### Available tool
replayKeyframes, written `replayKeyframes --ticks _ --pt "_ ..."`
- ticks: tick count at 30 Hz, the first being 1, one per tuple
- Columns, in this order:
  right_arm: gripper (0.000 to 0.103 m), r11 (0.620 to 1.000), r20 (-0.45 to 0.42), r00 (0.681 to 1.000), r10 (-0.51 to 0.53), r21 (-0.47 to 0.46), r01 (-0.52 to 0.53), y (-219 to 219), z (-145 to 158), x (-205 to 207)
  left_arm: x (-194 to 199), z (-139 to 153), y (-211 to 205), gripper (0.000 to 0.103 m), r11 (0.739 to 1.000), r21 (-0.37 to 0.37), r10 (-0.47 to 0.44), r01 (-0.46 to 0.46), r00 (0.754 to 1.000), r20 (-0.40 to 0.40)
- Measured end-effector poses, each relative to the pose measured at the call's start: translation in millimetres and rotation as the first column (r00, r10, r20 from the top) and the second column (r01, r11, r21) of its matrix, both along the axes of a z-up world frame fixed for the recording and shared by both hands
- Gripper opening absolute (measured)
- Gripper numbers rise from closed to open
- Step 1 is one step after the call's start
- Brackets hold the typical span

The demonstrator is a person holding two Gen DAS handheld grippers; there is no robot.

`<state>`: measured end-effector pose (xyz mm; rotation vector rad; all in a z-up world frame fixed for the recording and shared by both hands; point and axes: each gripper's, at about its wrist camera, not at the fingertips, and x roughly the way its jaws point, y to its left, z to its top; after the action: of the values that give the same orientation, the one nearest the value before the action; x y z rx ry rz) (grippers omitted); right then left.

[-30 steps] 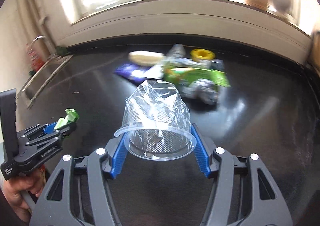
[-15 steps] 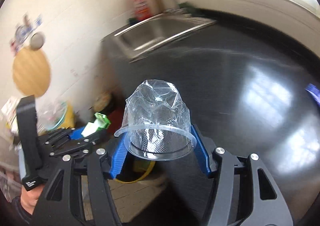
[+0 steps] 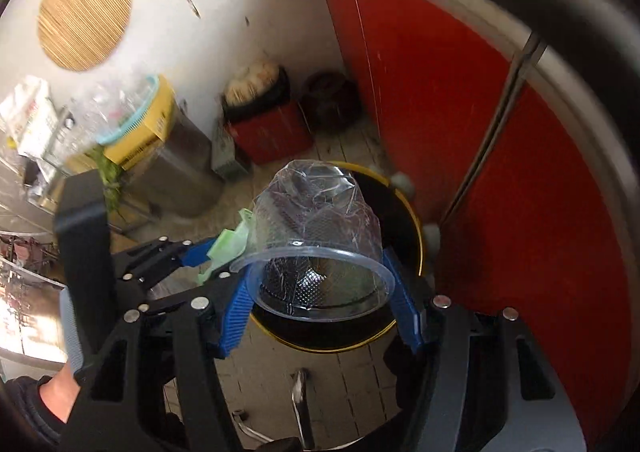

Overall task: Collect trash
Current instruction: 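Carry tray and clear cup to the bin and open both tools, then move both open tools back over the remaining countertop trash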

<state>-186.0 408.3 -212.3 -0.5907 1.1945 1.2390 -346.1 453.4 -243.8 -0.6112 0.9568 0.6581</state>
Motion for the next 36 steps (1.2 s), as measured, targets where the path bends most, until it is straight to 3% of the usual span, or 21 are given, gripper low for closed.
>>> replayKeyframes --ticks 8,9,12,17,20,25,31,34,36 --pt "0.064 0.999 -0.007 1.000 -0.007 -0.054 0.006 8.6 -25.7 -2.5 6.5 -23.2 -4.7 0.033 1.000 -0.023 -0.011 0.011 1.000 -0.009" --pt "0.065 0.999 -0.011 1.000 -0.007 -0.054 0.006 8.3 -26.5 -1.3 6.9 -23.7 -4.1 0.035 1.000 -0.019 -0.008 0.008 1.000 -0.012" --pt "0.071 0.998 -0.015 1.000 -0.012 -0.059 0.011 14.6 -28.4 0.7 5.5 -22.8 -2.5 0.066 1.000 -0.016 0.008 -0.008 1.000 -0.003" --pt "0.081 0.999 -0.009 1.000 -0.004 -0.041 0.004 10.6 -19.1 -0.8 0.1 -18.1 -2.7 0.069 1.000 0.009 0.015 -0.015 1.000 -0.009" --pt "0.082 1.000 0.001 1.000 0.006 -0.014 -0.006 2.7 -3.1 -5.3 -5.0 -12.1 -2.1 0.070 1.000 0.010 0.027 -0.027 1.000 -0.009" --pt "0.085 0.997 0.022 1.000 -0.004 0.080 0.002 -26.7 54.0 -3.4 -3.8 22.0 -10.7 0.073 0.999 0.046 0.028 -0.028 1.000 0.008" --pt "0.093 0.972 0.114 0.985 -0.129 0.210 0.103 -110.0 158.8 26.5 23.5 114.7 -48.4 0.092 0.981 0.183 -0.079 0.059 0.992 0.103" --pt "0.095 0.936 0.153 0.950 -0.271 0.271 0.224 -176.1 199.6 57.4 54.1 157.1 -78.4 0.094 0.960 0.236 -0.186 0.149 0.972 0.146" --pt "0.096 0.890 0.180 0.899 -0.400 0.312 0.333 -233.4 223.1 81.1 83.5 180.5 -106.5 0.096 0.942 0.260 -0.261 0.211 0.950 0.173"
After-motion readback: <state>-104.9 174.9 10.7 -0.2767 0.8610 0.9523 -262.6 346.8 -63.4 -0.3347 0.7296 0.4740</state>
